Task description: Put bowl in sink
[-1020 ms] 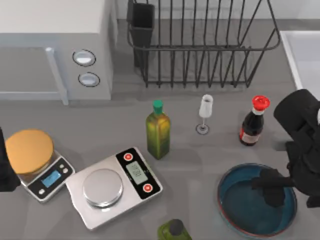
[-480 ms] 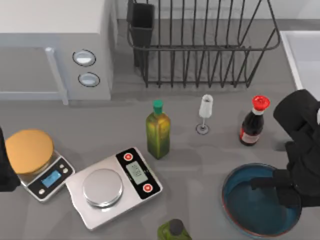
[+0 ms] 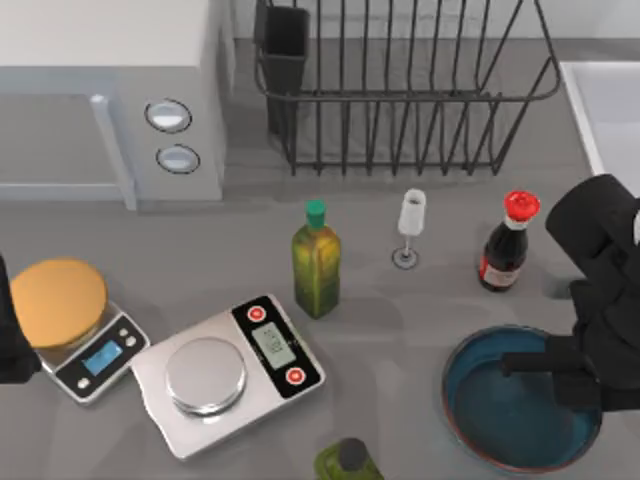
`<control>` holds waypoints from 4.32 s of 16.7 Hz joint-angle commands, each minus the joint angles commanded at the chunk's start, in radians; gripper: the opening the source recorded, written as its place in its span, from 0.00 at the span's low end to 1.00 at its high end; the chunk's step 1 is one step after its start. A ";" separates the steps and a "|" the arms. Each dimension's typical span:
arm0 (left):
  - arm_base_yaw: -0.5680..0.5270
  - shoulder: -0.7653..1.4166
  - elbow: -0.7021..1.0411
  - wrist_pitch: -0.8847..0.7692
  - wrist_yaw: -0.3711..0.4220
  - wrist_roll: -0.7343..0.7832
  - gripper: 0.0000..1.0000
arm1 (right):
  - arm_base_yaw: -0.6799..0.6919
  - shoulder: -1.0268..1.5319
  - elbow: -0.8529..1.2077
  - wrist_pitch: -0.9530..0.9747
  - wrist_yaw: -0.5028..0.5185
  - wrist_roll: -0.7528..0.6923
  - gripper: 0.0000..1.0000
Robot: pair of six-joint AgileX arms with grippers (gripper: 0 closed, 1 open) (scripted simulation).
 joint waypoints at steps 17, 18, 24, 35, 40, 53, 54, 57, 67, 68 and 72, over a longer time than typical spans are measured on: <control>0.000 0.000 0.000 0.000 0.000 0.000 1.00 | -0.005 -0.142 0.461 -0.608 -0.001 -0.009 0.00; 0.000 0.000 0.000 0.000 0.000 0.000 1.00 | -0.005 -0.142 0.461 -0.608 -0.001 -0.009 0.00; 0.000 0.000 0.000 0.000 0.000 0.000 1.00 | -0.146 -0.143 0.472 -0.388 -0.113 -0.076 0.00; 0.000 0.000 0.000 0.000 0.000 0.000 1.00 | -0.683 -0.096 0.180 0.856 -0.428 -0.315 0.00; 0.000 0.000 0.000 0.000 0.000 0.000 1.00 | -0.862 -0.096 -0.042 1.382 -0.492 -0.396 0.00; 0.000 0.000 0.000 0.000 0.000 0.000 1.00 | -0.959 -0.116 -0.230 1.687 -0.503 -0.428 0.00; 0.000 0.000 0.000 0.000 0.000 0.000 1.00 | -0.959 -0.104 -0.231 1.700 -0.504 -0.428 0.00; 0.000 0.000 0.000 0.000 0.000 0.000 1.00 | -0.962 -0.007 -0.240 1.800 -0.507 -0.428 0.00; 0.000 0.000 0.000 0.000 0.000 0.000 1.00 | -0.967 0.548 -0.329 2.460 -0.497 -0.434 0.00; 0.000 0.000 0.000 0.000 0.000 0.000 1.00 | -0.966 0.575 -0.334 2.489 -0.495 -0.434 0.00; 0.000 0.000 0.000 0.000 0.000 0.000 1.00 | -0.965 0.601 -0.339 2.515 -0.494 -0.433 0.00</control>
